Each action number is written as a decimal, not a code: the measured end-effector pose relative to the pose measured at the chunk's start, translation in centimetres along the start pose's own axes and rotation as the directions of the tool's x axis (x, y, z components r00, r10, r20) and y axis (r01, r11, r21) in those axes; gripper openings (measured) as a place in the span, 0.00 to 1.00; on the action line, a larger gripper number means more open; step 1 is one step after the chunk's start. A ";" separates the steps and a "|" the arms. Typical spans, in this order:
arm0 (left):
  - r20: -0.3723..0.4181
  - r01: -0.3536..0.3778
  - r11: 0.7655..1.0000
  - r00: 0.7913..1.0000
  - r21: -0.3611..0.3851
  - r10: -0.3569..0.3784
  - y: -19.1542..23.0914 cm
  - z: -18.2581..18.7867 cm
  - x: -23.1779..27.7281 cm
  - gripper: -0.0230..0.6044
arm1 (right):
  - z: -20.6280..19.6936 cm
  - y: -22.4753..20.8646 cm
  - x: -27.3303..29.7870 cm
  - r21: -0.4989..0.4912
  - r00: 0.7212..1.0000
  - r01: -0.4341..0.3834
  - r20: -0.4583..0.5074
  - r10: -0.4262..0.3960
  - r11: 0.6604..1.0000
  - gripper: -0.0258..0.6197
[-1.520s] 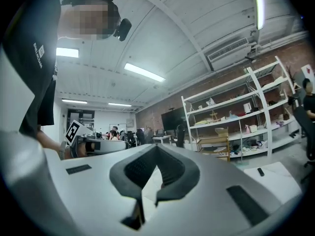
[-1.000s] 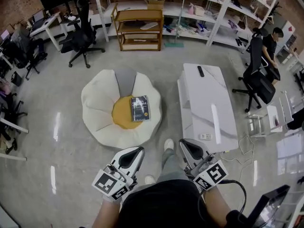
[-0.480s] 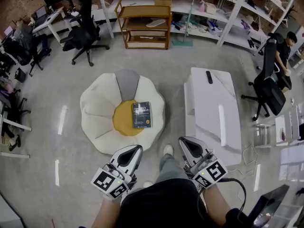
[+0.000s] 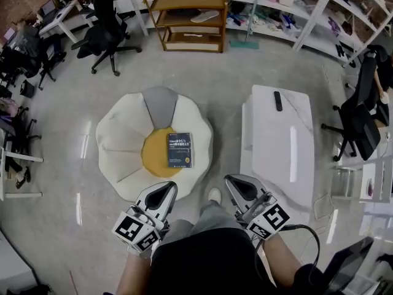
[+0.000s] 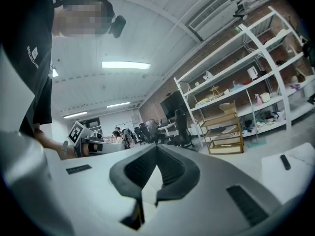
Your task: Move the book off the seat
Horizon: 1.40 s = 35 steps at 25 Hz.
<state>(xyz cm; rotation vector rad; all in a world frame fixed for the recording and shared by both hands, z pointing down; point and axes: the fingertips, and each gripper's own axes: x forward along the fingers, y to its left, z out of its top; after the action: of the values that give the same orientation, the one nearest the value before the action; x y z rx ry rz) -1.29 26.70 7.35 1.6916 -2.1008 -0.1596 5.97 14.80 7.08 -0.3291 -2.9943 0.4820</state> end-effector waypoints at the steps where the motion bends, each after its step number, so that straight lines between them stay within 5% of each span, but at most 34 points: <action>1: -0.014 -0.012 1.000 1.000 -0.005 0.012 0.7 -0.2 0.7 0.04 | -0.2 -0.9 0.4 0.005 1.000 -0.007 -0.011 0.007 1.000 0.05; 10: -0.104 -0.102 0.991 0.990 -0.083 0.093 8.3 -2.6 3.2 0.06 | -4.2 -4.7 4.6 0.078 0.995 -0.007 -0.103 0.016 0.997 0.05; 20: -0.247 -0.098 0.983 0.967 -0.159 0.056 18.3 -10.2 7.6 0.09 | -12.5 -7.9 9.1 0.125 0.975 0.081 -0.218 -0.052 0.989 0.05; 28: -0.338 -0.062 0.978 0.941 -0.198 -0.009 26.1 -18.3 12.9 0.21 | -19.3 -11.3 12.0 0.165 0.957 0.191 -0.251 -0.146 0.968 0.05; 35: -0.401 -0.107 0.958 0.916 -0.267 -0.010 34.9 -27.5 17.5 0.34 | -26.0 -12.9 15.0 0.204 0.944 0.229 -0.287 -0.165 0.952 0.05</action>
<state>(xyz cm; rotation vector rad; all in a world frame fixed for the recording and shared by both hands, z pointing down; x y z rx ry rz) -24.46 23.56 48.97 1.3651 -1.7211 -0.0864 -8.00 14.03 36.58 -0.0627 -2.6370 0.7010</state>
